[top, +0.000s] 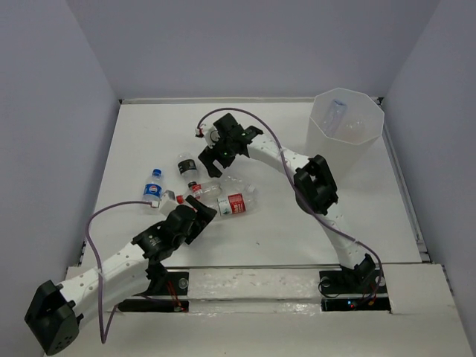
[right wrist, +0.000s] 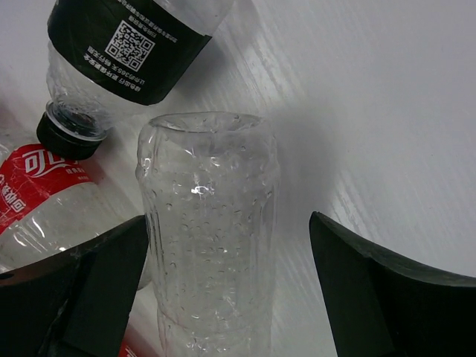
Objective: Put the plastic bottles in the bin
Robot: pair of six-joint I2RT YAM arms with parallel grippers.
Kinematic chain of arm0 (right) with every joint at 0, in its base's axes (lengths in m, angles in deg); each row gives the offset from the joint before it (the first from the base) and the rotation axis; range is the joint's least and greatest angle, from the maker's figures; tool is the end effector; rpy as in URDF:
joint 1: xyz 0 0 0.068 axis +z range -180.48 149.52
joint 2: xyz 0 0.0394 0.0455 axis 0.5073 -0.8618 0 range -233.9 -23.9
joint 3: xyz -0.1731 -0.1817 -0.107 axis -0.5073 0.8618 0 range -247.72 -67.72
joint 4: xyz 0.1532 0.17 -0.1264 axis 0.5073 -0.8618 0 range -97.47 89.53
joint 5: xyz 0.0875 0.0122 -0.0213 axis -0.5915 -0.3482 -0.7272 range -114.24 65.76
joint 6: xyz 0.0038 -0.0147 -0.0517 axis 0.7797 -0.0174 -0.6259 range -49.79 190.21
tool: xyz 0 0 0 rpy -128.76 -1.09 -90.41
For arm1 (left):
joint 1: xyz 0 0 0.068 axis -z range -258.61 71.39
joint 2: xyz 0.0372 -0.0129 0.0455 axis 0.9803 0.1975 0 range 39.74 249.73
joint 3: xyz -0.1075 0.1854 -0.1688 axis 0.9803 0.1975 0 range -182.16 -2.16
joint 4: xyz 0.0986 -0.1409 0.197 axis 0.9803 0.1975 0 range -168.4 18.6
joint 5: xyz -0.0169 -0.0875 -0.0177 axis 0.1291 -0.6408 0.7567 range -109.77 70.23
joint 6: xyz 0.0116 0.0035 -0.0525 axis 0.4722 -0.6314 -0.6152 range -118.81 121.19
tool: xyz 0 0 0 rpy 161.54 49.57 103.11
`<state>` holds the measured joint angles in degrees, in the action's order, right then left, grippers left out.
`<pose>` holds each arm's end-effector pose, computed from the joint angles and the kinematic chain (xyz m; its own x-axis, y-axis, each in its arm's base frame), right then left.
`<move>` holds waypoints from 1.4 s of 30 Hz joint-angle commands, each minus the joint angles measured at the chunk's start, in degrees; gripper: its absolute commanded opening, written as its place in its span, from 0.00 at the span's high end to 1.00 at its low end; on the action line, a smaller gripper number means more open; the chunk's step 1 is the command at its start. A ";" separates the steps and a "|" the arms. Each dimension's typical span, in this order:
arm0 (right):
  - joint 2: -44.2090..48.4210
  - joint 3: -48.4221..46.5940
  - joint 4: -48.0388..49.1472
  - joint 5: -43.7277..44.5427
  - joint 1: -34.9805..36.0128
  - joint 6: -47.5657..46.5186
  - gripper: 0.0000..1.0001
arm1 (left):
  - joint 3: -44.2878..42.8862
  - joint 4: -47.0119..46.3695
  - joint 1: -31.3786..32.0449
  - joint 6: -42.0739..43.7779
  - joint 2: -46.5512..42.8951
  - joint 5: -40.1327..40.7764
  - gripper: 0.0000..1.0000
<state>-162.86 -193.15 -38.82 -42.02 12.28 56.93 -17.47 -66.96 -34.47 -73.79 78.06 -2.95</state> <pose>0.3875 0.3733 0.2030 -0.3818 -0.6511 -0.6560 -0.8967 0.4330 0.0920 0.1156 -0.0976 0.1755 -0.5837 -0.7218 -0.3718 -0.2636 0.6016 -0.7540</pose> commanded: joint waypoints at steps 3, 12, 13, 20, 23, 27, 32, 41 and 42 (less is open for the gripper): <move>2.89 2.98 7.40 1.87 -0.05 -0.52 0.19 | -0.42 -7.91 -0.19 -5.26 3.50 6.99 0.01; 6.93 8.09 11.01 2.83 -0.05 0.27 0.53 | -1.12 -13.90 -0.19 -8.69 14.14 8.76 0.01; 7.73 9.31 11.62 3.19 -0.05 0.53 0.54 | -1.12 -13.99 -0.19 -9.56 15.19 9.54 0.01; 17.74 20.56 18.13 5.30 -0.05 2.55 0.55 | -0.07 -15.30 -0.19 -11.59 14.85 14.38 0.01; 20.56 23.99 19.71 6.00 -0.05 3.08 0.55 | 0.11 -16.19 -0.19 -11.86 15.11 15.35 0.01; 21.88 26.90 21.29 5.83 -0.05 4.40 0.56 | 0.72 -18.90 -0.19 -11.33 16.25 15.53 0.01; 24.42 29.27 22.70 6.88 -0.05 5.80 0.57 | -0.42 -20.49 -0.19 -9.92 19.85 15.09 0.01; 33.91 34.98 23.75 11.63 -0.05 6.42 0.57 | 0.11 -22.87 -0.19 -8.96 22.23 14.91 0.01; 36.28 35.60 24.19 11.37 -0.05 6.77 0.58 | -0.16 -22.95 -0.19 -8.96 22.93 14.82 0.01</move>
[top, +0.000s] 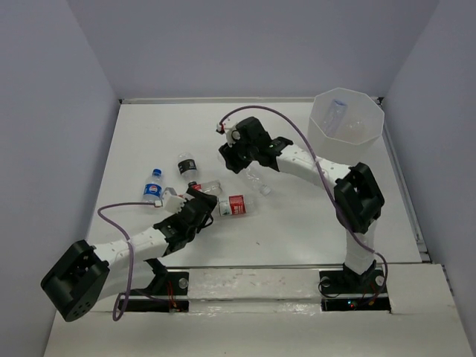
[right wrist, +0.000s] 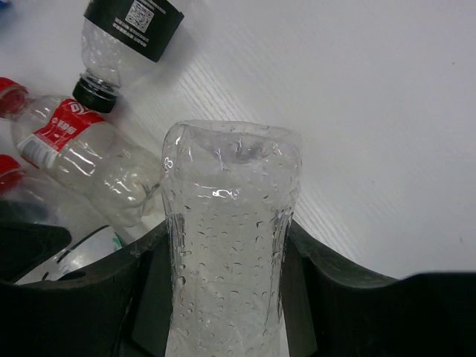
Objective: Put the plastic bottles in the bin
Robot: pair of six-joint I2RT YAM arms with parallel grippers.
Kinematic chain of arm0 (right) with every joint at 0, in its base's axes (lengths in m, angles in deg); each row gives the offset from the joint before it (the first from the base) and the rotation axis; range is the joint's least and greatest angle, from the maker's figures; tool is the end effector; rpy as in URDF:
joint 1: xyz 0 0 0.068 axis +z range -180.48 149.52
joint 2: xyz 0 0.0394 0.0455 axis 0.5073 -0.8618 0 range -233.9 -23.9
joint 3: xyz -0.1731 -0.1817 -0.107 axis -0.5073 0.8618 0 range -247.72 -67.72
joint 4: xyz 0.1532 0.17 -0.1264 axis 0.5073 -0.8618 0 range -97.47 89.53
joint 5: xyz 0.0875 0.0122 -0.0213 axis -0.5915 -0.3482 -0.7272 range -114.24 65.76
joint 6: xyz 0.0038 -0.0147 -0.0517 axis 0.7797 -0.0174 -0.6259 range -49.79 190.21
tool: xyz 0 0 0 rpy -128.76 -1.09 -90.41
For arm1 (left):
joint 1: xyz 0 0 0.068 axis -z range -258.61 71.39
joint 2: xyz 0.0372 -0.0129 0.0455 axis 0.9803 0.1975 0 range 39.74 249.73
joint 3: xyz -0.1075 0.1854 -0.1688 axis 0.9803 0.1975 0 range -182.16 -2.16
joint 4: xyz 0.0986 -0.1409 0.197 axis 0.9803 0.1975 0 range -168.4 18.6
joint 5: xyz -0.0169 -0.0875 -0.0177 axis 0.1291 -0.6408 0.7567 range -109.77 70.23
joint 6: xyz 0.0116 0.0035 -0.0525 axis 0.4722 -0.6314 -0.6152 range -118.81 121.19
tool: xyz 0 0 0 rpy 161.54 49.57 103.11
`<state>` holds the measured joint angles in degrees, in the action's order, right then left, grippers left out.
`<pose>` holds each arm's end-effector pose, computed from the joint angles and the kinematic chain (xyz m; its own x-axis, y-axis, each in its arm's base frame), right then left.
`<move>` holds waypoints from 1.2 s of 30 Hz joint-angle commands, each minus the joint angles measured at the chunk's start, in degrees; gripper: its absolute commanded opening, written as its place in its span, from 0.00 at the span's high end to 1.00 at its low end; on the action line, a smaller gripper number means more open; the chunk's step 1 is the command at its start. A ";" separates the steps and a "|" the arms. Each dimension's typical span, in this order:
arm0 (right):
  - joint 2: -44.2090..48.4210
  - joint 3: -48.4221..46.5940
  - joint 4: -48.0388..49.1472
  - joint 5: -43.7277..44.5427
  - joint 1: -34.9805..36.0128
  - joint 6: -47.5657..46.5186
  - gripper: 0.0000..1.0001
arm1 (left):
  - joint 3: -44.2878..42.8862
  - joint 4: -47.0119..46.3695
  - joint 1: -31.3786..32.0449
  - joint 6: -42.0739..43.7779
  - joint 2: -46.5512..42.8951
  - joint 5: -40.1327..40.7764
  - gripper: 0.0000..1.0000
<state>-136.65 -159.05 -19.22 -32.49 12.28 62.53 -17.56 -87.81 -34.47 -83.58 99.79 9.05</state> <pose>0.3308 0.3131 0.2529 -0.3687 -0.5213 -0.7696 -0.8090 0.5877 -0.0104 0.1488 -0.1203 0.1521 -0.3640 -0.8625 -0.3515 -0.3824 0.4825 -0.7880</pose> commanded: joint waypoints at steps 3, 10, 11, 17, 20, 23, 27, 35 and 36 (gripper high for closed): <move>14.38 4.39 6.25 -0.62 -0.05 2.40 0.58 | -0.42 -3.15 -0.19 1.19 2.78 2.47 0.01; 23.18 8.18 6.88 3.41 -0.05 3.55 0.59 | 0.37 -5.18 -0.19 2.85 3.67 1.50 0.11; 25.80 8.36 7.05 3.68 -0.57 3.99 0.60 | 0.54 -5.35 -0.28 3.29 3.49 1.33 0.15; 34.43 6.88 10.21 10.88 -5.82 4.08 0.63 | 0.81 -6.15 -0.19 9.25 2.00 0.45 0.26; 37.68 3.37 11.27 10.81 -13.98 5.56 0.64 | -0.16 -5.09 -0.19 13.30 1.56 0.97 0.30; 39.09 -0.06 13.54 14.10 -21.11 6.80 0.64 | -0.07 -5.27 -0.19 15.41 1.03 1.15 0.35; 37.69 -1.75 18.11 26.06 -27.62 3.73 0.63 | -0.77 -6.32 -0.11 19.71 0.51 0.10 0.40; 34.70 4.75 31.13 26.45 -38.01 7.24 0.63 | -3.32 -7.47 2.70 25.27 -0.20 0.36 0.46; 34.70 6.15 32.44 25.23 -38.02 7.42 0.63 | -3.50 -7.47 2.88 25.44 -0.46 0.54 0.46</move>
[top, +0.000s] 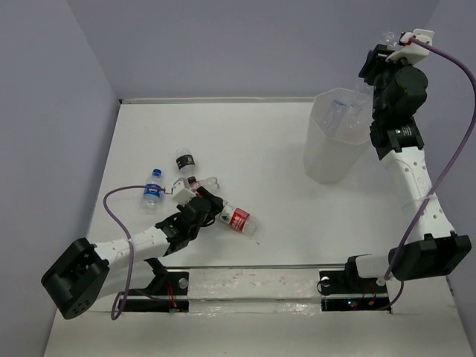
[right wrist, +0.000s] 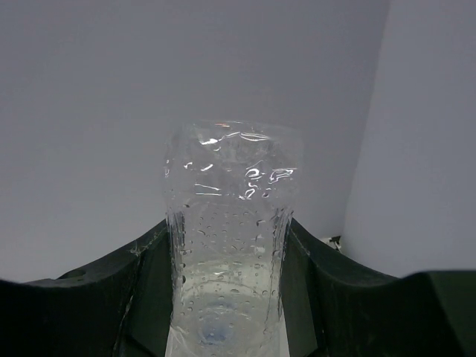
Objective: Put the plastic bottles in the bin
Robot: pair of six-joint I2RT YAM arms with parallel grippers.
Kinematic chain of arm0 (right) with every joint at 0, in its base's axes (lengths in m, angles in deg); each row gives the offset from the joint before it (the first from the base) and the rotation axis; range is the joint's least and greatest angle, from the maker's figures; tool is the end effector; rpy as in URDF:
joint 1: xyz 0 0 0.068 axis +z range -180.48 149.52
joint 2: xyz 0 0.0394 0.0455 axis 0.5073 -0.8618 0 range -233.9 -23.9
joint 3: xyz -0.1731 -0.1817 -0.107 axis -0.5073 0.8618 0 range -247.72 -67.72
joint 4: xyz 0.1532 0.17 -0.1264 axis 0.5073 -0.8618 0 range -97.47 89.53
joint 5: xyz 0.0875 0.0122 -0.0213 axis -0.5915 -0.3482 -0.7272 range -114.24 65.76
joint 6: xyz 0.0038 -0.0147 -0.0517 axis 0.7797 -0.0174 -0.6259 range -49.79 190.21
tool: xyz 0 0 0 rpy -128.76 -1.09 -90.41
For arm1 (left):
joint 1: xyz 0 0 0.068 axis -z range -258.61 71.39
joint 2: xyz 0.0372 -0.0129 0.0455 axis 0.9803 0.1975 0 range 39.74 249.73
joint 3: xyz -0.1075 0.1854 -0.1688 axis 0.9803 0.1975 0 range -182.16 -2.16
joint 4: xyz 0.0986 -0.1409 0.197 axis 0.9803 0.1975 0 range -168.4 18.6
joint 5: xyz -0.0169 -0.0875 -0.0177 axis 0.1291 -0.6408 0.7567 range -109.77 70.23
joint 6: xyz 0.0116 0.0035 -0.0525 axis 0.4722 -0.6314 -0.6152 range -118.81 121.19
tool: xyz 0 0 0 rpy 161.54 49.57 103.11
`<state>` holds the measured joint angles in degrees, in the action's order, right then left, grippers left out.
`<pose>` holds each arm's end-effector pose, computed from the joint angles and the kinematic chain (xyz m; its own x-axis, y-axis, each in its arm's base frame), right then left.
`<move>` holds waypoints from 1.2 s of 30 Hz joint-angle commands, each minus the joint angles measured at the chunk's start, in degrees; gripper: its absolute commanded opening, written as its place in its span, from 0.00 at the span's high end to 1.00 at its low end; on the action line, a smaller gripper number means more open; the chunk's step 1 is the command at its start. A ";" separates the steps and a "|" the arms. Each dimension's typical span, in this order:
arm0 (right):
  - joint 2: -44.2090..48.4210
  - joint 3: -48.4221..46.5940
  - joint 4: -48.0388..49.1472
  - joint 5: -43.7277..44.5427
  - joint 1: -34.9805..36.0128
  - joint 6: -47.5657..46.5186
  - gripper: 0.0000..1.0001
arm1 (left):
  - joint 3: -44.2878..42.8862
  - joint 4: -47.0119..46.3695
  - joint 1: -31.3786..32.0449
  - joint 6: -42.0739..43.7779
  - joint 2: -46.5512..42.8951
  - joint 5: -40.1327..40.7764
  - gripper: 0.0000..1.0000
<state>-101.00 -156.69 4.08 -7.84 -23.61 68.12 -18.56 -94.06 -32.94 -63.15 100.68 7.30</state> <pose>0.2912 0.0251 0.5105 0.2748 -0.0021 -0.9615 0.1641 0.9854 0.0447 0.1521 -0.1323 0.1642 -0.4693 -0.6681 -0.5773 -0.1489 0.7043 -0.6941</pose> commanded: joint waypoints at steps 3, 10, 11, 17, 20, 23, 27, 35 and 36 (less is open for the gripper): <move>-0.51 10.03 17.12 -3.83 -2.83 5.15 0.63 | -3.37 -1.39 1.79 6.41 -2.59 2.73 0.47; -0.59 19.70 27.87 -16.39 -2.83 7.10 0.63 | -6.27 -1.21 2.85 10.63 -5.13 2.73 0.48; -0.59 20.41 28.40 -18.32 -2.83 7.18 0.63 | -6.62 -1.21 2.85 11.07 -5.49 2.81 0.49; -0.16 25.07 29.98 -23.96 -2.83 8.41 0.56 | -9.96 -1.21 3.02 13.71 -6.28 2.46 0.52; 0.46 27.26 29.90 -26.50 -2.83 8.42 0.46 | -12.07 -1.65 3.28 14.76 -6.46 2.37 0.52; 1.34 27.19 26.83 -26.78 -2.83 9.29 0.12 | -15.31 -1.83 3.29 17.04 -5.76 2.37 0.52; 0.99 19.92 11.41 -23.80 -2.83 9.47 0.01 | -21.28 -1.83 3.46 19.33 -4.70 2.29 0.52; 10.20 13.38 -2.88 -23.61 -2.83 14.21 0.02 | -37.19 -2.71 4.95 27.33 1.44 4.66 0.52; 13.61 14.25 -4.37 -23.78 -2.83 16.22 0.05 | -41.12 -2.88 5.39 28.38 3.46 4.57 0.52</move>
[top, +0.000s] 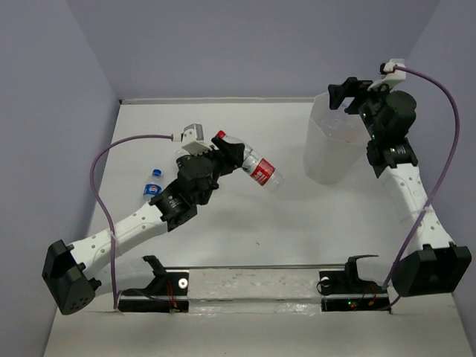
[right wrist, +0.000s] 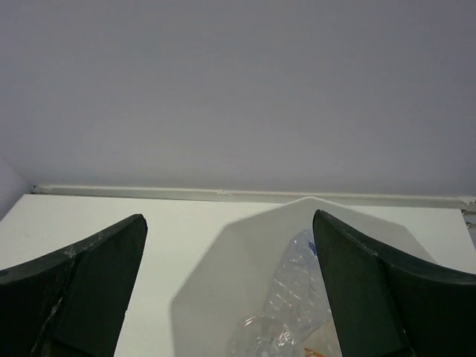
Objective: Put the plastic bottles in the bin
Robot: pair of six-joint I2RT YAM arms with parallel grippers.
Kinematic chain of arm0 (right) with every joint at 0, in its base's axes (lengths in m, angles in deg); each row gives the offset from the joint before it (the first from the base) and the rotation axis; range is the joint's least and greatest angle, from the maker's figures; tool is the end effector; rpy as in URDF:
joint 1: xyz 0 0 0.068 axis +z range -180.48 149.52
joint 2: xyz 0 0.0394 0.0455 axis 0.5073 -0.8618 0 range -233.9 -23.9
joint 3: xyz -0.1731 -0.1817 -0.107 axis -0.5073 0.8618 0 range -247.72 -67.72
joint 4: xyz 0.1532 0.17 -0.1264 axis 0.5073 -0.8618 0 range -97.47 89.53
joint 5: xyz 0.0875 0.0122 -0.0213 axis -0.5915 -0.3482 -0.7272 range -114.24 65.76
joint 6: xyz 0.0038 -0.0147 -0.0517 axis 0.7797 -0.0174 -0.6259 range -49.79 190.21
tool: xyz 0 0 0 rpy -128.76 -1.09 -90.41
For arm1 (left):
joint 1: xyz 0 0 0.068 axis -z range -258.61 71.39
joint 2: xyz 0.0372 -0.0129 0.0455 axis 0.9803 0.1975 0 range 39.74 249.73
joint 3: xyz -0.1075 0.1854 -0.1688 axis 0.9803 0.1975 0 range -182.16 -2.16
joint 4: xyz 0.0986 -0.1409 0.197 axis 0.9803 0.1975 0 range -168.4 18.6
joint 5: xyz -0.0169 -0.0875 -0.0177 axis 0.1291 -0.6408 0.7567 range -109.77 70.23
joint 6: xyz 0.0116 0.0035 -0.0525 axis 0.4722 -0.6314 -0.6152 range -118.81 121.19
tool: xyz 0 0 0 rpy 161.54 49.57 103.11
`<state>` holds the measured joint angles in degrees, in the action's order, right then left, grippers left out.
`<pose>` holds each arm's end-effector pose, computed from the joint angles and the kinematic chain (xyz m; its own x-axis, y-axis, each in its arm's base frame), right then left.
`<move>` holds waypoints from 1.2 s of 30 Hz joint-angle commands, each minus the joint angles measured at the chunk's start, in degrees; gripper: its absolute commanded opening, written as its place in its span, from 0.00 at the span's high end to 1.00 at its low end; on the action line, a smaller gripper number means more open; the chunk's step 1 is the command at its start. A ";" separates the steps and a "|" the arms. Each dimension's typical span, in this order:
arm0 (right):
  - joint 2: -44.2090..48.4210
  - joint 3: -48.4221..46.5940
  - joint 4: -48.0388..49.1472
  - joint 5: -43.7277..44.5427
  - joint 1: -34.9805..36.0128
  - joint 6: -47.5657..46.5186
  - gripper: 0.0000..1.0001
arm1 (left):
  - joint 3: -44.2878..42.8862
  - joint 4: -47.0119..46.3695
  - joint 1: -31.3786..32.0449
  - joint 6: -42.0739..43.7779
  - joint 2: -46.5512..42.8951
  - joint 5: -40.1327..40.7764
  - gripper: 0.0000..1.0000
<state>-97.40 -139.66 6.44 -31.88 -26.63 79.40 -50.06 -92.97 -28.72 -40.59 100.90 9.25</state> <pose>0.2992 0.0250 0.4301 0.0601 0.1626 -0.9849 -0.2111 0.9664 0.1467 0.1743 -0.1799 0.3494 -0.2264 -0.6355 -0.7382 0.2756 0.6851 -0.6743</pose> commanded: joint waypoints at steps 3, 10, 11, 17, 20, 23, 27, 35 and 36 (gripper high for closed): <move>16.45 1.52 -8.59 -2.81 0.19 9.78 0.47 | -16.33 -4.59 2.05 11.09 6.94 4.29 0.52; 37.79 18.06 -10.51 -4.41 0.19 18.58 1.00 | -39.94 -6.44 3.81 22.87 22.56 7.46 0.52; 41.46 19.63 -11.65 -2.92 0.19 18.67 1.00 | -42.51 -6.53 3.99 24.01 24.42 7.98 0.52; 49.75 22.54 -18.34 -4.58 0.19 19.02 1.00 | -64.31 -6.61 5.92 31.67 40.41 8.95 0.52; 52.83 23.08 -20.71 -2.04 0.19 18.23 1.00 | -75.65 -6.70 7.41 34.73 48.85 7.99 0.52; 55.29 21.42 -23.86 -1.07 0.19 16.57 1.00 | -86.80 -8.01 8.47 37.37 58.06 5.89 0.53; 56.79 19.21 -25.72 -0.62 0.19 16.39 1.00 | -93.59 -8.81 9.17 38.70 64.24 3.24 0.53; 57.85 19.65 -25.55 -2.64 0.19 17.88 1.00 | -95.44 -14.96 10.84 42.38 71.45 -0.53 0.49; 58.02 19.47 -25.64 -2.56 0.19 17.71 1.00 | -96.15 -14.96 10.84 43.35 71.98 -0.71 0.45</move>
<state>-40.13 -118.64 -18.58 -33.58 -26.63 97.06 -141.49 -100.11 -18.62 -1.73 173.12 10.03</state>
